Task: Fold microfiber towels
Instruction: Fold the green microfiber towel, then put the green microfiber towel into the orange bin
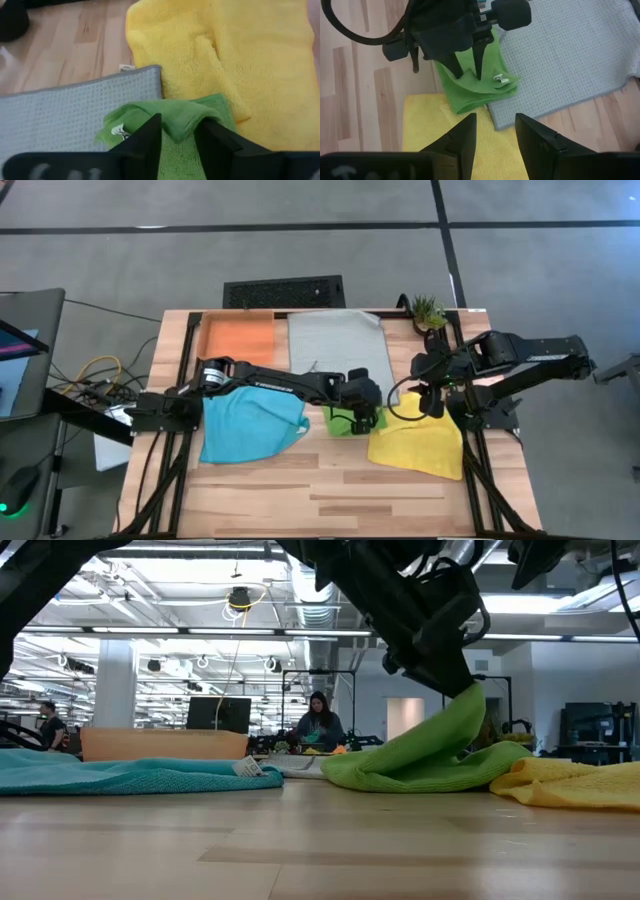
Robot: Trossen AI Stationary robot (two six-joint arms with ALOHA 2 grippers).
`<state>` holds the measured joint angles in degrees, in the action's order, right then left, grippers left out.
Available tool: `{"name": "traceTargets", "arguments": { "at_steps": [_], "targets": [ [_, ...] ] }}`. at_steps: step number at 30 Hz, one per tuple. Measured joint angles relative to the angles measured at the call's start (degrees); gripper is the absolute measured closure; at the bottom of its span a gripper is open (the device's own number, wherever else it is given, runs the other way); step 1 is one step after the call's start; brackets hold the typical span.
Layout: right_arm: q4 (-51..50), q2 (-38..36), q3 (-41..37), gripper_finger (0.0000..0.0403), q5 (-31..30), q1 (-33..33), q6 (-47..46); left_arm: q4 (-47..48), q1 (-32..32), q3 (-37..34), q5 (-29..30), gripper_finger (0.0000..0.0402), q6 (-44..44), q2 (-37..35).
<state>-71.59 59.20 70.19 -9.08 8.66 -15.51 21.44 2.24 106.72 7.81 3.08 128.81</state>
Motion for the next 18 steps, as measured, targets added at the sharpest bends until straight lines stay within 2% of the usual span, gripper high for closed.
{"name": "traceTargets", "arguments": {
  "at_steps": [6,12,18],
  "targets": [
    [0.0,0.0,0.0,0.0244,0.0,0.0,0.0,-0.5,0.0,0.0,0.0,0.0254,-3.3,0.0],
    [0.0,0.0,0.0,0.0244,0.0,0.0,0.0,-2.0,0.0,0.0,0.0,0.0251,-3.6,0.0],
    [0.0,0.0,0.0,0.0244,0.0,0.0,0.5,6.0,0.0,0.0,0.6,0.0251,-7.2,-3.1]
  ]
}}
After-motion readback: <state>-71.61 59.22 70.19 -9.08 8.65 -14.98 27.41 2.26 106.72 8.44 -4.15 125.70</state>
